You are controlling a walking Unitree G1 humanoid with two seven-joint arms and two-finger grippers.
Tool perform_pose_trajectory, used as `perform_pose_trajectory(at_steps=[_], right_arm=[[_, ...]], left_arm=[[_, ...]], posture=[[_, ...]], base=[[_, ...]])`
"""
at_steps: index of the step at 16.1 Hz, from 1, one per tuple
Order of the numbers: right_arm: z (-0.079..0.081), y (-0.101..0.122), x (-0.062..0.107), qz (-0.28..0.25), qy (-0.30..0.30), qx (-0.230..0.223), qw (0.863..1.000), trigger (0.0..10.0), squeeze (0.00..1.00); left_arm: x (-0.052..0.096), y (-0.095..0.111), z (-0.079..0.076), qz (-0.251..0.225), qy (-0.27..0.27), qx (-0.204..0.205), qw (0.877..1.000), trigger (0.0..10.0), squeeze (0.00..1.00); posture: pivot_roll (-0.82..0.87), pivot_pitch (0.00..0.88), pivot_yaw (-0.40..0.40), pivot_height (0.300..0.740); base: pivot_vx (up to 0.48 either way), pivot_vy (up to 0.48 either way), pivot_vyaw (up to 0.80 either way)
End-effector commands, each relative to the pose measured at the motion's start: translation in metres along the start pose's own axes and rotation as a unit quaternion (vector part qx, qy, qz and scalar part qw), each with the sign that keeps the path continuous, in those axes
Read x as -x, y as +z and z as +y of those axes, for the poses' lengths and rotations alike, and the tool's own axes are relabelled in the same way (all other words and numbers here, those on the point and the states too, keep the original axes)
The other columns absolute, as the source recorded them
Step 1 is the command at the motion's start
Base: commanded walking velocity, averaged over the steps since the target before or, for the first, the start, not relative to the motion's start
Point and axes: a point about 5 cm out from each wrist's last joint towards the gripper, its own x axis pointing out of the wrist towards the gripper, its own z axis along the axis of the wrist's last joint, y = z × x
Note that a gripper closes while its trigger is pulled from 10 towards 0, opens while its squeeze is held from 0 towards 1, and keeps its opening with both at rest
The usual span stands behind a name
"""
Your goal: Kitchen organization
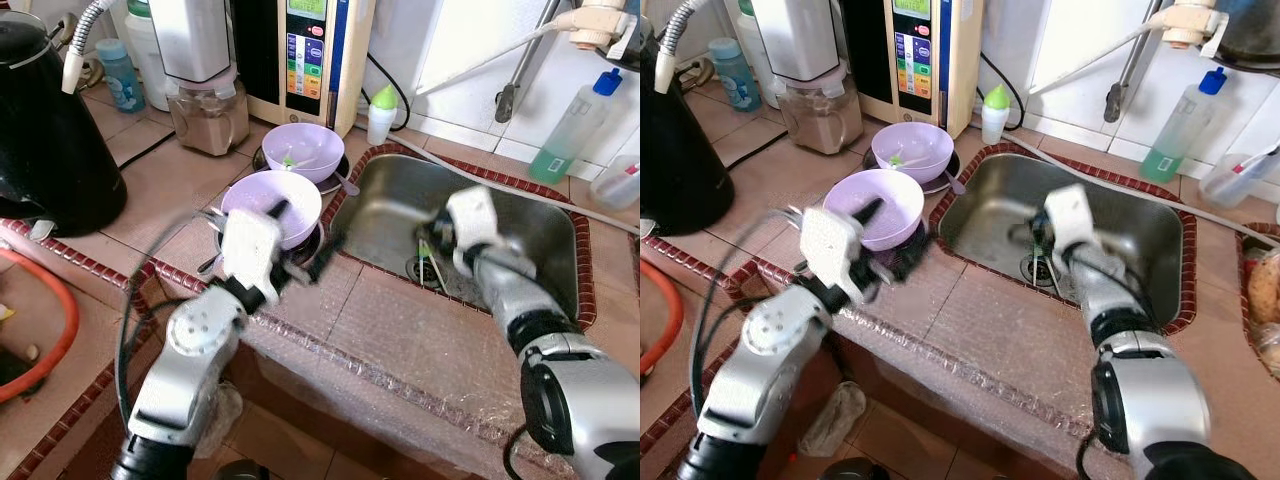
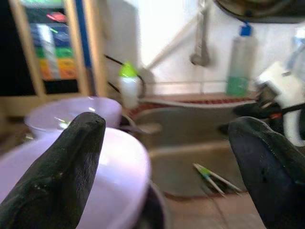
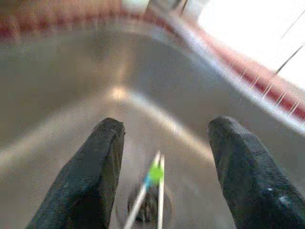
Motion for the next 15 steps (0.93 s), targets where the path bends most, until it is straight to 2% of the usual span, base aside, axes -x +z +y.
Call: perform_pose_trajectory(at_steps=[1,2,3,5,6,7,8,9,11,13,14,15], right_arm=[[-0.002,0.010,0.000,-0.035,-0.008,-0.024,0.999,10.0,1.00],[-0.002,0.010,0.001,-0.047,-0.017,-0.030,0.998,10.0,1.00],[0.002,0.007,0.005,-0.061,-0.030,-0.026,0.997,10.0,1.00],[0.014,-0.002,0.010,-0.071,-0.015,-0.011,0.997,10.0,1.00],[0.018,-0.008,0.015,-0.070,-0.021,0.004,0.997,10.0,1.00],[0.024,-0.012,0.019,-0.077,-0.016,-0.006,0.997,10.0,1.00],[0.033,-0.014,0.025,-0.092,-0.008,-0.016,0.996,10.0,1.00],[0.039,-0.014,0.028,-0.101,-0.003,-0.026,0.995,10.0,1.00],[0.060,-0.008,0.039,-0.129,0.032,-0.053,0.990,10.0,1.00],[0.071,-0.004,0.045,-0.137,0.044,-0.061,0.988,10.0,1.00],[0.082,-0.003,0.047,-0.138,0.056,-0.061,0.987,10.0,0.00],[0.085,-0.002,0.048,-0.138,0.059,-0.062,0.987,10.0,0.00]], left_arm=[[-0.001,0.003,0.006,-0.009,0.024,-0.004,1.000,10.0,0.00],[-0.002,0.004,0.009,-0.013,0.036,0.002,0.999,10.0,0.00],[-0.004,0.008,0.013,-0.023,0.045,0.012,0.999,10.0,1.00],[-0.004,0.010,0.017,-0.026,0.062,0.003,0.998,10.0,1.00],[-0.004,0.010,0.022,-0.024,0.087,-0.012,0.996,10.0,1.00],[-0.003,0.009,0.027,-0.018,0.112,-0.051,0.992,10.0,1.00],[-0.002,0.010,0.031,-0.019,0.138,-0.060,0.988,10.0,0.58],[-0.001,0.011,0.035,-0.021,0.155,-0.064,0.986,10.0,0.00],[-0.001,0.012,0.044,-0.020,0.177,-0.078,0.981,10.0,0.00],[0.001,0.010,0.051,-0.017,0.207,-0.074,0.975,10.0,0.00],[0.003,0.009,0.056,-0.013,0.229,-0.077,0.970,10.0,0.00],[0.003,0.010,0.059,-0.012,0.239,-0.081,0.968,10.0,0.00]], posture=[[0.06,0.001,-0.020,0.740],[0.06,0.000,-0.022,0.740],[0.05,0.001,-0.026,0.740],[0.05,0.002,-0.028,0.740],[0.05,0.000,-0.029,0.740],[0.05,0.000,-0.029,0.740],[0.05,0.000,-0.028,0.740],[0.05,0.000,-0.028,0.740],[0.05,0.000,-0.028,0.740],[0.04,0.000,-0.026,0.740],[0.04,0.000,-0.026,0.740],[0.04,0.000,-0.026,0.740]], base=[[0.000,0.000,0.00],[0.000,0.000,0.00],[0.000,0.000,0.00],[0.000,0.000,0.00],[0.000,0.000,0.00],[0.000,0.000,0.00],[0.000,0.000,0.00],[0.000,0.000,0.00],[0.000,0.000,0.00],[0.000,0.000,0.00],[0.000,0.000,0.00],[0.000,0.000,0.00]])
